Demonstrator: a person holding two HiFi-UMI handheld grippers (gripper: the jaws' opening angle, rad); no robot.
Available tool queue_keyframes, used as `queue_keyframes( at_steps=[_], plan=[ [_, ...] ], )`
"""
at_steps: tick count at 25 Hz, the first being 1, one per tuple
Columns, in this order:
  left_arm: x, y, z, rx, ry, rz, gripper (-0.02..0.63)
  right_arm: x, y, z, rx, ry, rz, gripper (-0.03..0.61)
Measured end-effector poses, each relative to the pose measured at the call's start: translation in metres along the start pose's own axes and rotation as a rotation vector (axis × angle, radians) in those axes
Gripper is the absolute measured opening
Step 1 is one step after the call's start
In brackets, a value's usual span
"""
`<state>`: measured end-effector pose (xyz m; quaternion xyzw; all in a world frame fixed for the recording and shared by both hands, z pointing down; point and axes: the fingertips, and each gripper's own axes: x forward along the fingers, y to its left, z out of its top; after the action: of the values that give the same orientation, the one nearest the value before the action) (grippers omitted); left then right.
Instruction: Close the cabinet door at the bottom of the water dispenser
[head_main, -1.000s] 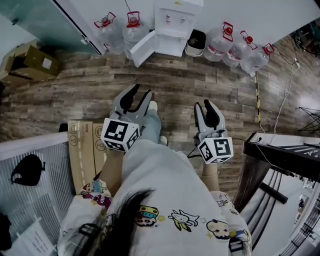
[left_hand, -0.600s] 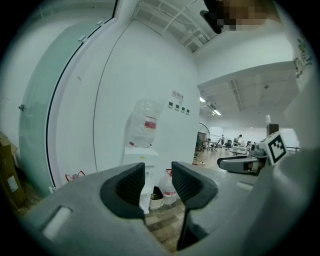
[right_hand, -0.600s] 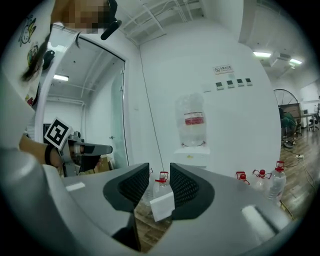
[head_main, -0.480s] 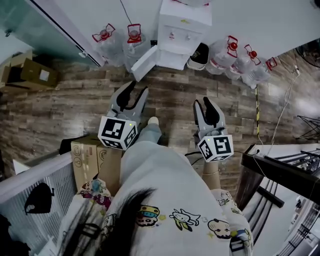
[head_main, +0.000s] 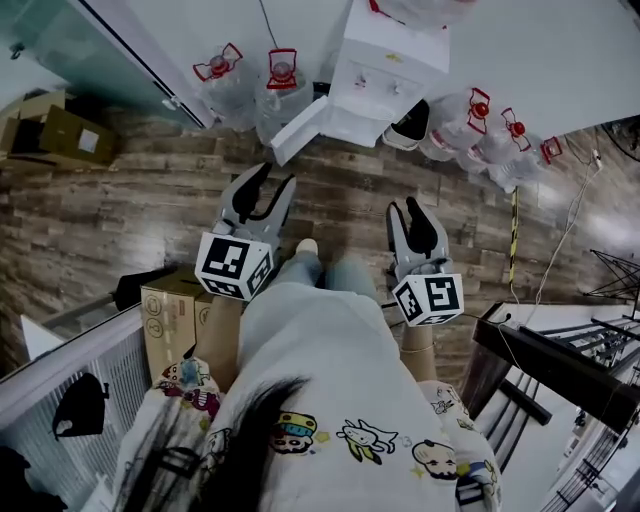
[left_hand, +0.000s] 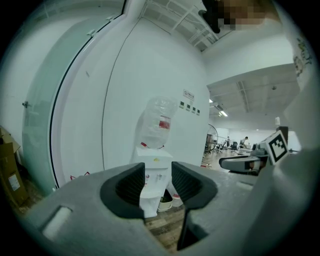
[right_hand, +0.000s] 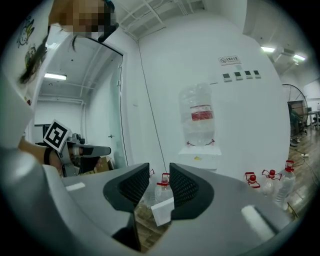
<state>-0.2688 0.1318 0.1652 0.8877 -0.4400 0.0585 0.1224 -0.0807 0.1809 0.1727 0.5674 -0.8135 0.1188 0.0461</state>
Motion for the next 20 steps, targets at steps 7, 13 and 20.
queue_keyframes(
  at_steps=[7,13,20],
  plan=[
    [0.008,0.03,-0.011,-0.044,0.02,0.084,0.161,0.045,-0.004,-0.003,-0.011,0.058,0.082,0.121],
    [0.028,0.071,-0.01,-0.084,0.013,0.207,0.161,0.113,-0.014,0.007,-0.035,0.083,0.193,0.121],
    [0.078,0.103,0.019,-0.096,-0.037,0.332,0.161,0.194,-0.036,0.037,-0.078,0.09,0.346,0.121]
  ],
)
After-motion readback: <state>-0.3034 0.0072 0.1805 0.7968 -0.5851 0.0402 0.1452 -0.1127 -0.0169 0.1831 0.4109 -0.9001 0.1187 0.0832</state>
